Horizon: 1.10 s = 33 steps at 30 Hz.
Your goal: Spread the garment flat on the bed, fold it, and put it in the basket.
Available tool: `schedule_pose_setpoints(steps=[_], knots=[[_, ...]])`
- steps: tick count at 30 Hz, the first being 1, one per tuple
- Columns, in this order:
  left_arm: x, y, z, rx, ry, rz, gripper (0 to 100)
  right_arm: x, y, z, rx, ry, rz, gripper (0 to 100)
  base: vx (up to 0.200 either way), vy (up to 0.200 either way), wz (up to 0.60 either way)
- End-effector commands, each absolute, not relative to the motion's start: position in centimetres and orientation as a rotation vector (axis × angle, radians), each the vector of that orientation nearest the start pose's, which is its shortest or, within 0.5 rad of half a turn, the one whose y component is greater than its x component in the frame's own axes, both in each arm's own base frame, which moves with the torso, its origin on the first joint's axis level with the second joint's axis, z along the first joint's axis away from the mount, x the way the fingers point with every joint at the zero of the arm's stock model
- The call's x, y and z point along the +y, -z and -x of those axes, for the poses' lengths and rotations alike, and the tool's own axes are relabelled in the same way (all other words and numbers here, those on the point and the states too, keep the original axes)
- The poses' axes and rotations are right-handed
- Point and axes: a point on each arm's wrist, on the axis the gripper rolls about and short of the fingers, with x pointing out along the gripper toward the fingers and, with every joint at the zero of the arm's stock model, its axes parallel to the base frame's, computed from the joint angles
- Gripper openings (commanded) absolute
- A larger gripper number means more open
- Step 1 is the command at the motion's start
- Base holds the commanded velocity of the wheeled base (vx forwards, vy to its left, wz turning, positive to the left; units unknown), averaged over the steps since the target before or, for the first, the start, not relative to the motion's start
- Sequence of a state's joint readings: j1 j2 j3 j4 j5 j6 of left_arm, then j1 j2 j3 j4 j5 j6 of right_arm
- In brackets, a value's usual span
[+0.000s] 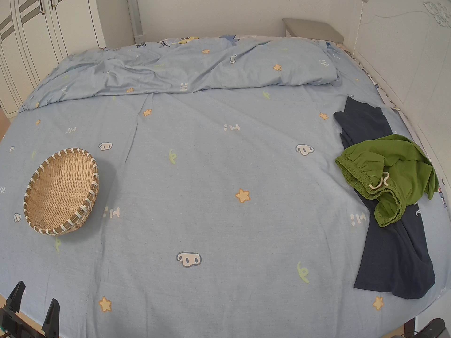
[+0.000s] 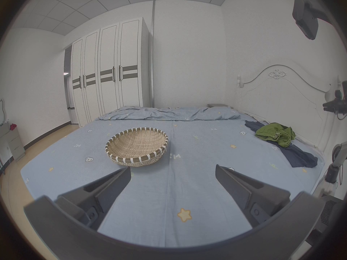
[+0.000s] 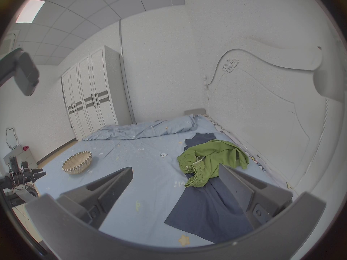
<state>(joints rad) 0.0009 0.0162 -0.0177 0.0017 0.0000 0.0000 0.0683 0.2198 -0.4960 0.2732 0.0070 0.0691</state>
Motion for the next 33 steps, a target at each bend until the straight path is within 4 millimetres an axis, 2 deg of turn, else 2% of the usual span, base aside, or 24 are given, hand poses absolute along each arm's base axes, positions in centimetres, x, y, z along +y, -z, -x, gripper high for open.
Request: schedule_pose_setpoints(steps=[1, 7, 12, 15, 24, 25, 27, 30, 33], knots=[[0.0, -7.6, 2.2, 0.011, -0.002, 0.000, 100, 0.1, -21.9, -2.1, 0.340, -0.059, -0.012, 100, 0.000, 0.000, 0.00], [0.0, -7.6, 2.2, 0.011, -0.002, 0.000, 100, 0.4, -21.4, -7.6, 0.503, 0.004, 0.053, 100, 0.000, 0.000, 0.00], [0.0, -7.6, 2.2, 0.011, -0.002, 0.000, 100, 0.6, -20.6, -10.4, 0.574, 0.009, 0.059, 100, 0.000, 0.000, 0.00], [0.0, -7.6, 2.2, 0.011, -0.002, 0.000, 100, 0.7, -19.7, -12.8, 0.651, 0.019, 0.065, 100, 0.000, 0.000, 0.00], [0.0, -7.6, 2.2, 0.011, -0.002, 0.000, 100, 1.1, -17.7, -17.6, 0.685, 0.120, 0.122, 100, 0.000, 0.000, 0.00], [0.0, -7.6, 2.2, 0.011, -0.002, 0.000, 100, 1.1, -17.7, -17.6, 0.685, 0.120, 0.122, 100, 0.000, 0.000, 0.00], [0.0, -7.6, 2.2, 0.011, -0.002, 0.000, 100, 1.2, -16.9, -19.0, 0.706, 0.150, 0.139, 100, 0.000, 0.000, 0.00], [0.0, -7.6, 2.2, 0.011, -0.002, 0.000, 100, 1.3, -16.3, -19.9, 0.709, 0.166, 0.148, 100, 0.000, 0.000, 0.00], [0.0, -7.6, 2.2, 0.011, -0.002, 0.000, 100, 1.3, -15.0, -21.6, 0.731, 0.211, 0.169, 100, 0.000, 0.000, 0.00]])
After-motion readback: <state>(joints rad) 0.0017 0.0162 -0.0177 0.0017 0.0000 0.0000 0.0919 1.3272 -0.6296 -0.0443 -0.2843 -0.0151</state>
